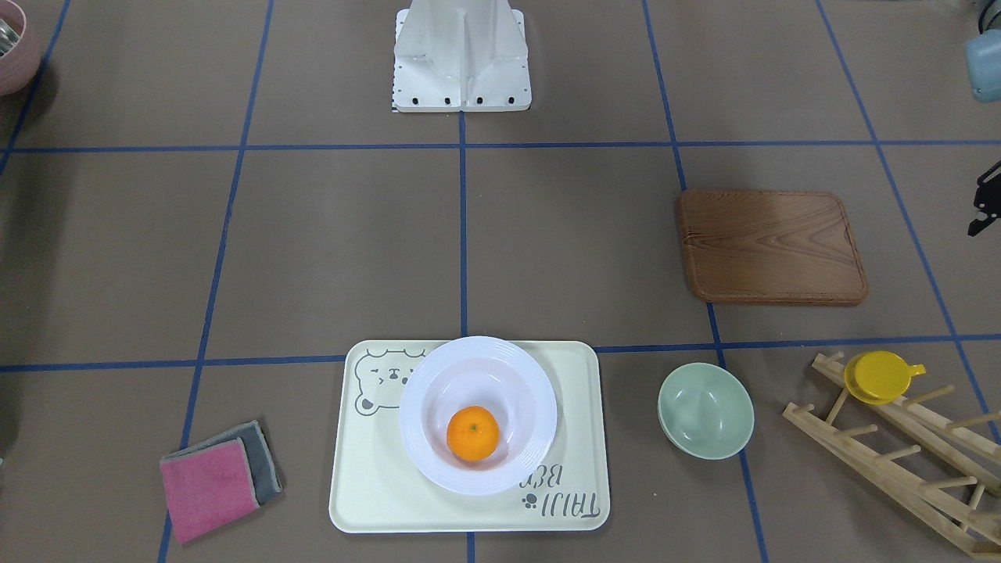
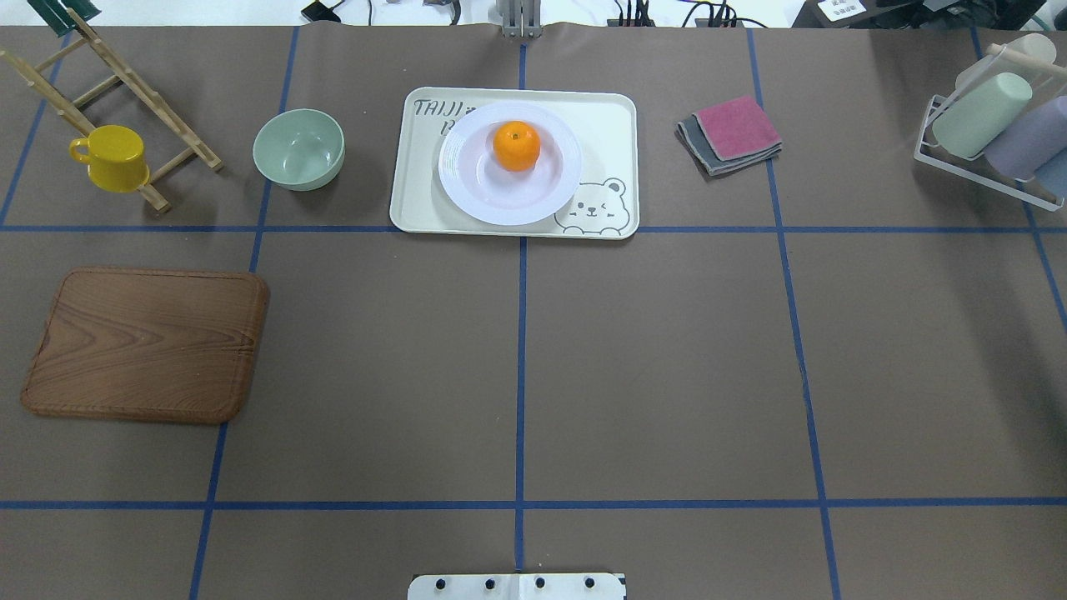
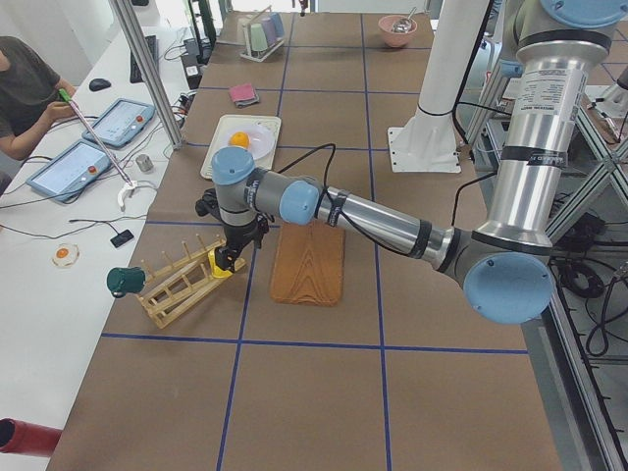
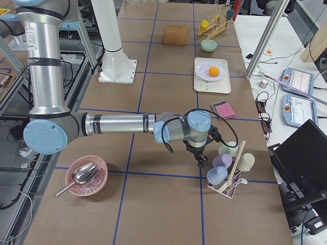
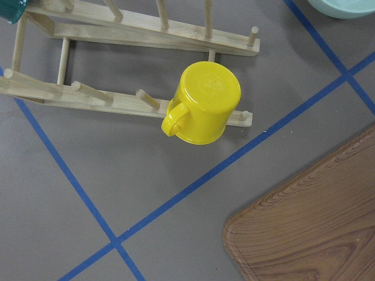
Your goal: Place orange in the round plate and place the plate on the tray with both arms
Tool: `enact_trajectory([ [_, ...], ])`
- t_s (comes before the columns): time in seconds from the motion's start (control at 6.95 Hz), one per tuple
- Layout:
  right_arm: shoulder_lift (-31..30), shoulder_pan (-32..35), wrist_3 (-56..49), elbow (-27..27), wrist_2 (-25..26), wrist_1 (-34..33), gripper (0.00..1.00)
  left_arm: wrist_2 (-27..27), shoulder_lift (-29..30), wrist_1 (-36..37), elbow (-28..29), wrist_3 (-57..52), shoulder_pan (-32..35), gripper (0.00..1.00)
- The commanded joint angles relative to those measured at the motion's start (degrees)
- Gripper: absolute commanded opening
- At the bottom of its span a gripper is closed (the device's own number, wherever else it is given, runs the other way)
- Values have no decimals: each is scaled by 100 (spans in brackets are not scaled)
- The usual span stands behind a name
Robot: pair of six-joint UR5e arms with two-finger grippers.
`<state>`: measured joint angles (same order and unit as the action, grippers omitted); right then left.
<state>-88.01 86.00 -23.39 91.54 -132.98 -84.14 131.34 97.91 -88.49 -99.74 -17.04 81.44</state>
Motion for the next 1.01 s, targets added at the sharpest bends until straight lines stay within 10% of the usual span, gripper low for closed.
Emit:
enact_trajectory([
  [0.0,3,232,-210,240,0,-767,100,6,-88,59,199,-19,144,99],
  [0.86,-50,269,-113,839,97,-1360,100,171,-448,77,350,270,171,99],
])
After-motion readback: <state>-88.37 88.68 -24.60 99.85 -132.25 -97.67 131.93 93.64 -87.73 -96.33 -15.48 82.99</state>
